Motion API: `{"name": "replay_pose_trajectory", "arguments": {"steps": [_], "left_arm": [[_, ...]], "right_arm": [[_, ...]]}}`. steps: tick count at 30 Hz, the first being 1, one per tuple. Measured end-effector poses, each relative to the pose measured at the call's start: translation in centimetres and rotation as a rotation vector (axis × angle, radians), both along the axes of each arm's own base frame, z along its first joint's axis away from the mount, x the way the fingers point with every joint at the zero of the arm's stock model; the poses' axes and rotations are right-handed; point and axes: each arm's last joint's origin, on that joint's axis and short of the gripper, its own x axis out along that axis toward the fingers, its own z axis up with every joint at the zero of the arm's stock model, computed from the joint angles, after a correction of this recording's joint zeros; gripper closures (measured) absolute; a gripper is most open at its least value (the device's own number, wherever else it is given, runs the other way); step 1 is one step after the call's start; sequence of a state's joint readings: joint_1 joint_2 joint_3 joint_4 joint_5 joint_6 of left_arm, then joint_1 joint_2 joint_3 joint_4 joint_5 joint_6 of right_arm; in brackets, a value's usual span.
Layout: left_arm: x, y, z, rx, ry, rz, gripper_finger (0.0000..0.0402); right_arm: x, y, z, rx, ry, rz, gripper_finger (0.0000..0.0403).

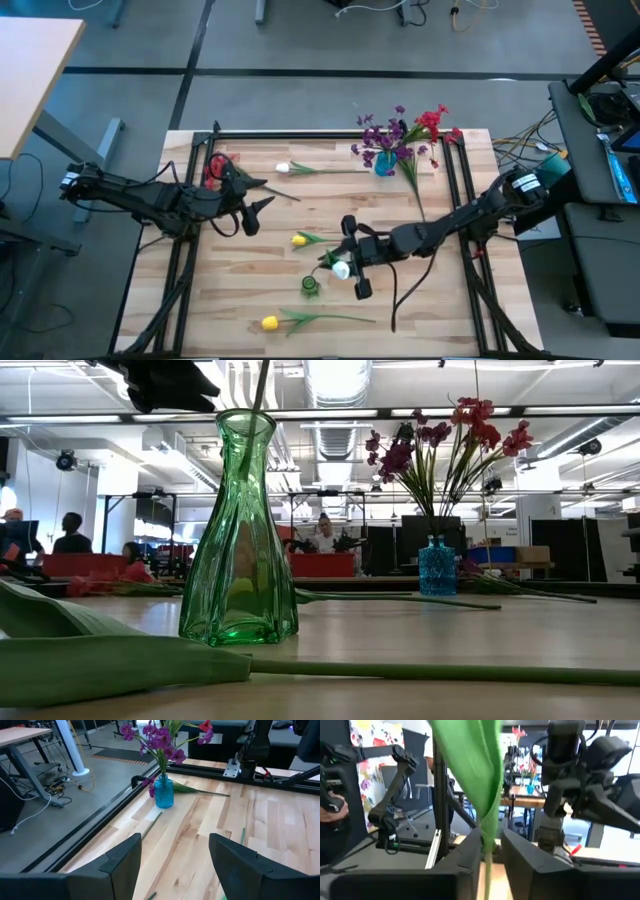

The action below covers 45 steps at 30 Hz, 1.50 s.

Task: Sort flowers into vase by color
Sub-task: Put the bottom white flower into the green vase, then put the top yellow flower into the green vase

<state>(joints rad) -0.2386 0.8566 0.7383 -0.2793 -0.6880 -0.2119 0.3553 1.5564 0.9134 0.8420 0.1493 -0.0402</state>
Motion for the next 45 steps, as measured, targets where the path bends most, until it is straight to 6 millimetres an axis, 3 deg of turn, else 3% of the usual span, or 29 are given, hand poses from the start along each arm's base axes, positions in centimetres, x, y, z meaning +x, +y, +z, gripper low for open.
{"name": "replay_pose_trajectory", "arguments": {"steps": [10,25,36,45], "left_arm": [[0.0,0.0,0.0,-0.014,-0.008,0.005,0.0185],[0.0,0.0,0.0,-0.015,-0.008,0.005,0.0185],[0.0,0.0,0.0,-0.015,-0.008,0.005,0.0185],[0.0,0.0,0.0,-0.015,-0.008,0.005,0.0185]], "right_arm": [[-0.1,-0.2,-0.6,0.011,0.106,-0.007,0.022],[-3.2,-1.4,1.8,0.088,0.298,-0.043,0.0082],[-7.1,-3.0,3.5,0.214,0.479,-0.138,0.0068],[-10.0,-4.7,2.2,0.237,0.705,-0.444,0.0076]]}}
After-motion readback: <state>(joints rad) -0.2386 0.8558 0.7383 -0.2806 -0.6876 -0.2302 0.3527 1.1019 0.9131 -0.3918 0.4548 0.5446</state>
